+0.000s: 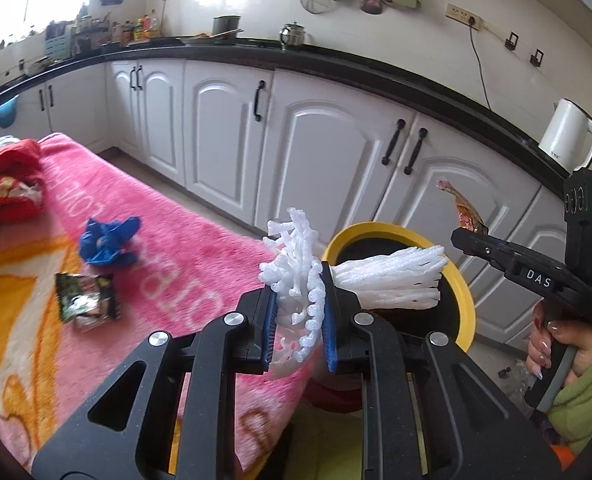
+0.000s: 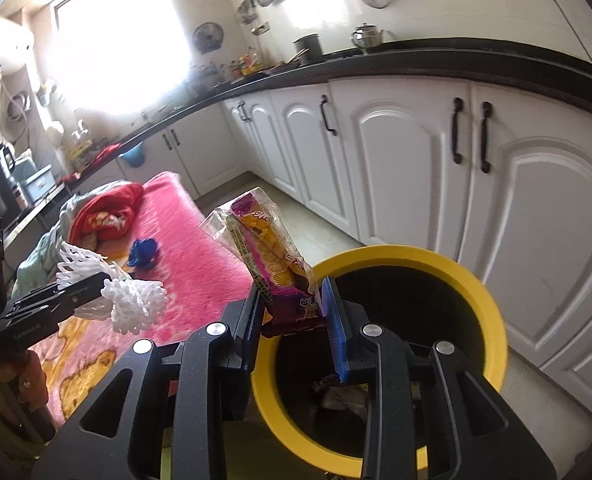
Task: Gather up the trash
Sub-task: 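Carry the white tassel and pink-gold wrapper over the yellow bin with both tools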
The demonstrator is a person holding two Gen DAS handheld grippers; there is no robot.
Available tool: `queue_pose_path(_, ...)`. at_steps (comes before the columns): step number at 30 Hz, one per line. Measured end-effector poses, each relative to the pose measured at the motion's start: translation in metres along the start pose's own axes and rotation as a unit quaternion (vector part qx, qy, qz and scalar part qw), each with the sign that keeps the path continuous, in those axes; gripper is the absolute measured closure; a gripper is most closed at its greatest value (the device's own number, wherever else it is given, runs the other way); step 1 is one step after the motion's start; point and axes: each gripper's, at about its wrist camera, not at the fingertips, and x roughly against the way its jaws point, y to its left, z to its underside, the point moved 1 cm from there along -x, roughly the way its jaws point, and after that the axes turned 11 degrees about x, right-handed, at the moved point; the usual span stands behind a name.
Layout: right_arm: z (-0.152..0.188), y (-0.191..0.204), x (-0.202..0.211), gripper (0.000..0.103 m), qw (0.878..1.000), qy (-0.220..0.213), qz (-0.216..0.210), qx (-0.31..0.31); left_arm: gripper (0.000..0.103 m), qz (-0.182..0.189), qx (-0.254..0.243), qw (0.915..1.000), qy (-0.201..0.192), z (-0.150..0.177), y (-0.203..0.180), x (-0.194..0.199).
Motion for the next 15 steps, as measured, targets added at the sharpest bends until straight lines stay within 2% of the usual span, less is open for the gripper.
queue_pose_path(15, 0.033, -0.051, 0.012, 0.075, 0.998, 0.013, 0.039, -0.055, 0.089, 0.014, -0.015, 0.9993, 0.031, 0.002, -0.043, -0.055)
